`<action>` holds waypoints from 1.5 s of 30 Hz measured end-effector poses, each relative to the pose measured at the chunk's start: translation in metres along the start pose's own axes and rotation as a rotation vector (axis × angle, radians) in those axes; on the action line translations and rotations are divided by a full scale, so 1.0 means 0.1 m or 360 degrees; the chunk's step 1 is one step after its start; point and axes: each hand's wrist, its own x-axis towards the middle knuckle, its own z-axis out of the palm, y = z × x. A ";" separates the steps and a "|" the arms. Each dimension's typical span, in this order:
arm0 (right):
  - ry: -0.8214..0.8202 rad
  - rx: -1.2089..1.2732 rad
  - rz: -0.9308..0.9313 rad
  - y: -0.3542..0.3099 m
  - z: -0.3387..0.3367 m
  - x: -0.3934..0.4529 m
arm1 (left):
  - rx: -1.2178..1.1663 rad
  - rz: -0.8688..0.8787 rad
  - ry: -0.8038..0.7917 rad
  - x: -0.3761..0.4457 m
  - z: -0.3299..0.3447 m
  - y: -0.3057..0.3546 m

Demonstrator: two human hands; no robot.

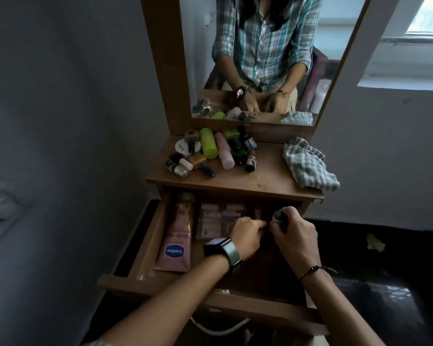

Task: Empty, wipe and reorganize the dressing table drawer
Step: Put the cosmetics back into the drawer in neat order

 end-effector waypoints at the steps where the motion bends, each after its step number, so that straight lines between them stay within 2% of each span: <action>1: -0.0003 -0.0026 0.0001 0.01 0.00 0.01 | 0.0088 -0.0035 -0.0044 0.10 0.05 0.00; 6: 0.0046 -0.0033 0.0034 0.06 -0.01 0.04 | 0.0395 -0.0100 -0.0098 0.30 0.20 0.07; 21: 0.0075 -0.0067 -0.0030 0.09 0.03 0.10 | 0.0772 -0.0053 -0.0066 0.29 0.23 0.04; 26: -0.0034 0.0030 -0.0075 0.07 0.06 0.07 | 0.0539 -0.0048 0.0002 0.18 0.06 0.00; 28: -0.0172 0.0118 -0.0134 0.02 0.10 0.05 | 0.0418 -0.0113 0.0075 0.06 -0.09 -0.09; 32: -0.0527 0.0228 -0.0448 -0.30 0.35 -0.01 | 0.0071 -0.0296 0.0116 -0.22 -0.44 -0.52; 38: -0.0736 0.0050 -0.0586 -0.71 0.83 -0.07 | -0.0241 -0.0743 0.0368 -0.51 -0.63 -0.90; 45: -0.0867 -0.0195 -0.0643 -0.73 0.91 -0.15 | -0.0302 -0.0794 0.0467 -0.58 -0.60 -0.93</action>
